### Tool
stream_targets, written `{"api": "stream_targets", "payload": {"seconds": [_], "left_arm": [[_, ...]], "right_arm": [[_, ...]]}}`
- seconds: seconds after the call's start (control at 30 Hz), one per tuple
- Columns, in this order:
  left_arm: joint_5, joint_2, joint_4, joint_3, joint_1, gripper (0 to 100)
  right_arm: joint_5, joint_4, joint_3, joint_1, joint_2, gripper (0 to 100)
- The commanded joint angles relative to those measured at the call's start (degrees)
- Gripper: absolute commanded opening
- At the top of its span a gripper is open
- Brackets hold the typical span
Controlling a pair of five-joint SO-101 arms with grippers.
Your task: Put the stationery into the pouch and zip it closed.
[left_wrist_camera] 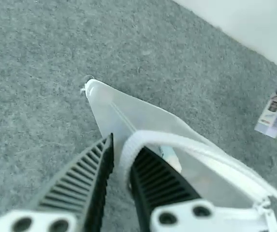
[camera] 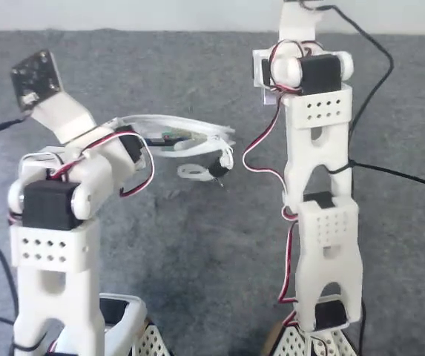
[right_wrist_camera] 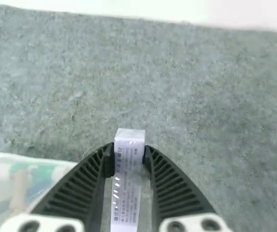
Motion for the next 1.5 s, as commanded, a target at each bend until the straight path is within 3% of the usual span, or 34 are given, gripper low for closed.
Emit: {"api": "stream_targets", "payload": {"seconds": [0.0, 0.53, 1.0, 1.47], "left_arm": [[0.88, -2.99, -2.46, -1.1, 0.18, 1], [0.79, -2.99, -2.37, -0.57, -0.18, 1], [0.7, -2.99, -2.55, 0.66, -0.18, 1], [0.7, -2.99, -2.55, 0.75, -0.18, 1]], "right_arm": [[-1.67, 2.59, 6.42, 0.4, -12.88, 0.6], [-4.13, 2.42, 24.44, -3.21, -35.3, 0.6], [-4.13, 2.24, 34.81, -13.41, -56.84, 0.6], [-4.31, 2.24, 38.24, -26.59, -60.62, 0.6]]}}
